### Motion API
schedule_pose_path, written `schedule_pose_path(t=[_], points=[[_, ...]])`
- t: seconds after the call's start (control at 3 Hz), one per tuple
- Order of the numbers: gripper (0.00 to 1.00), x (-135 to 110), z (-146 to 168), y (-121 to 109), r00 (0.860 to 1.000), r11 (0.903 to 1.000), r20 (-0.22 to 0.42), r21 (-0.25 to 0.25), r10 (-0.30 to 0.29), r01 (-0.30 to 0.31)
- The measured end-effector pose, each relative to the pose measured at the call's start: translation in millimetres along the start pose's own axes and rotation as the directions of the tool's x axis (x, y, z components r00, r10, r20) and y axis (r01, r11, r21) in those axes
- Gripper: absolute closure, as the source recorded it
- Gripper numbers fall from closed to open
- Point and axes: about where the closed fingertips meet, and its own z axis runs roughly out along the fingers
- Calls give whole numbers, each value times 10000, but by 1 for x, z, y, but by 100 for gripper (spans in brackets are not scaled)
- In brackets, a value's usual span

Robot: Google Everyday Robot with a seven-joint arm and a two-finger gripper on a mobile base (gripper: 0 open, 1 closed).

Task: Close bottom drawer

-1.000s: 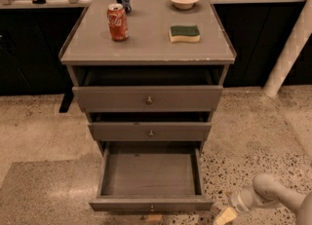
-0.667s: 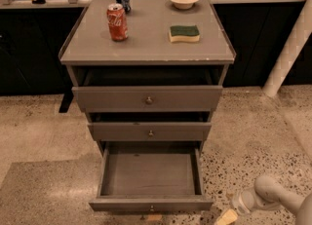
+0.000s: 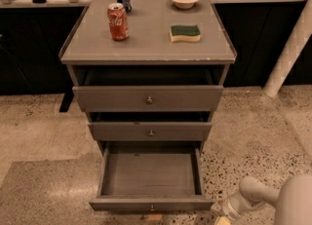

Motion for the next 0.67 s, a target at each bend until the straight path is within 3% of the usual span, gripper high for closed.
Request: schedule_pose_path(t=[0.33, 0.67], points=[[0, -2, 21, 28, 9916, 9959, -981, -409, -842, 805], [0, -2, 21, 28, 9917, 9960, -978, -405, -839, 803]])
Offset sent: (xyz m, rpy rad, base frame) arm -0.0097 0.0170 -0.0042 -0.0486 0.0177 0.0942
